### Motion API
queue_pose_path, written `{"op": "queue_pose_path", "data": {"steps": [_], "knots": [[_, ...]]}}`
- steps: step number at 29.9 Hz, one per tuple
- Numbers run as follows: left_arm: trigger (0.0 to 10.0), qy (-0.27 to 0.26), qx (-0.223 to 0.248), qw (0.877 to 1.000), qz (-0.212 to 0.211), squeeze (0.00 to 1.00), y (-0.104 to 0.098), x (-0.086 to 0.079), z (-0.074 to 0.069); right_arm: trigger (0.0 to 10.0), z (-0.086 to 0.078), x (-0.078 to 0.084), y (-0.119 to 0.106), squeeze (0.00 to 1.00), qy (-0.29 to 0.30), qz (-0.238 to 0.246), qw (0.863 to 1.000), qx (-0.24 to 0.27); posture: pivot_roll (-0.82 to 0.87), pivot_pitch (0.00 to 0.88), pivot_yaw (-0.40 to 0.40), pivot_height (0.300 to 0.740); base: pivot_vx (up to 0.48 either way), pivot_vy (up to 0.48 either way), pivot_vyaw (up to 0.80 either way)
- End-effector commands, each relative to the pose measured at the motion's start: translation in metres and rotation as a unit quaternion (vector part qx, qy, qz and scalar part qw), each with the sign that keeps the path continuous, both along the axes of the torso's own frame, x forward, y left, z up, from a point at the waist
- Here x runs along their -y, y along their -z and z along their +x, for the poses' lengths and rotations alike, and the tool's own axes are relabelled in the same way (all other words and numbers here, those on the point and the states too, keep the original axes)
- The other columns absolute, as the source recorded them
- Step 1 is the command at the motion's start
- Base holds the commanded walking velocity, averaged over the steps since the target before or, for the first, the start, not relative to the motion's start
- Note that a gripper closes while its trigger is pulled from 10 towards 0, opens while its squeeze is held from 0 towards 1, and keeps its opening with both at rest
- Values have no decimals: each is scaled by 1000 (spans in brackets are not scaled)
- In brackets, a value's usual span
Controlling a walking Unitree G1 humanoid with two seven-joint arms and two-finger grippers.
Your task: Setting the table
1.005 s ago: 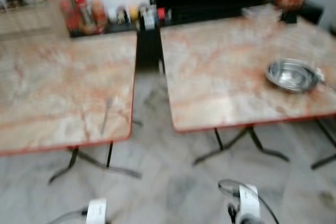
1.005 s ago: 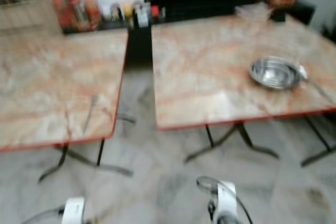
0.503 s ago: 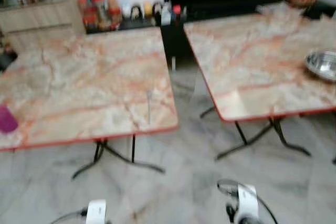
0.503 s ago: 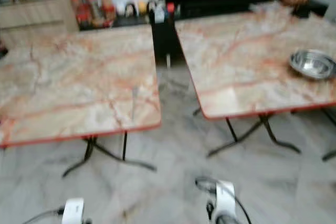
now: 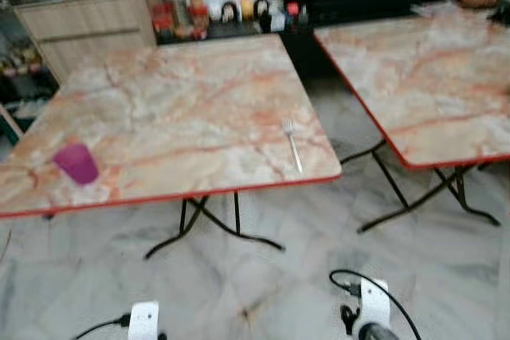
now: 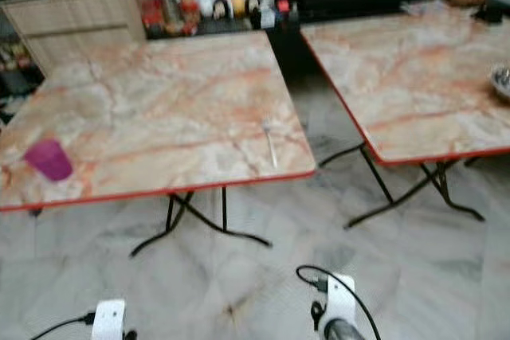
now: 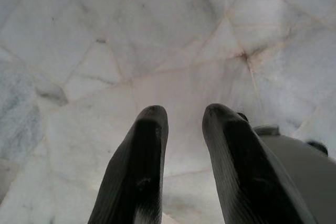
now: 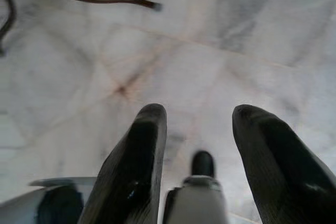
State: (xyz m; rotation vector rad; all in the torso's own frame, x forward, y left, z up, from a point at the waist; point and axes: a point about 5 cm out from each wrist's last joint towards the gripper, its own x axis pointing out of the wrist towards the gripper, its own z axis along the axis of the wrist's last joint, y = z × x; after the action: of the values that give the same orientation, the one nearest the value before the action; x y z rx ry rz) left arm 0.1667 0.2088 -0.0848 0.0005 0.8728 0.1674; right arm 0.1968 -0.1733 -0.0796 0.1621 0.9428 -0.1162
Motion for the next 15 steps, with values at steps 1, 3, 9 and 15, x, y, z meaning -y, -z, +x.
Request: {"op": "queue_pose_path", "data": {"steps": [1, 3, 9, 15], "knots": [[10000, -10, 3, 1000, -11, 0, 0, 2, 0, 10000, 3, 4, -2, 0, -2, -5, 1000, 6, -4, 0, 44, 732, 0, 0, 0], [10000, -9, 2, 1000, -10, 0, 0, 2, 0, 10000, 5, 3, -3, 0, 0, -4, 1000, 11, -4, 0, 46, 732, 0, 0, 0], [10000, -9, 4, 1000, -9, 0, -1, 0, 2, 10000, 7, 3, -4, 0, 1, -3, 1000, 15, -4, 0, 49, 732, 0, 0, 0], [10000, -8, 6, 1000, -6, 0, -2, -1, 3, 10000, 6, 3, -4, 0, -6, -8, 1000, 15, -3, 0, 51, 732, 0, 0, 0]]}}
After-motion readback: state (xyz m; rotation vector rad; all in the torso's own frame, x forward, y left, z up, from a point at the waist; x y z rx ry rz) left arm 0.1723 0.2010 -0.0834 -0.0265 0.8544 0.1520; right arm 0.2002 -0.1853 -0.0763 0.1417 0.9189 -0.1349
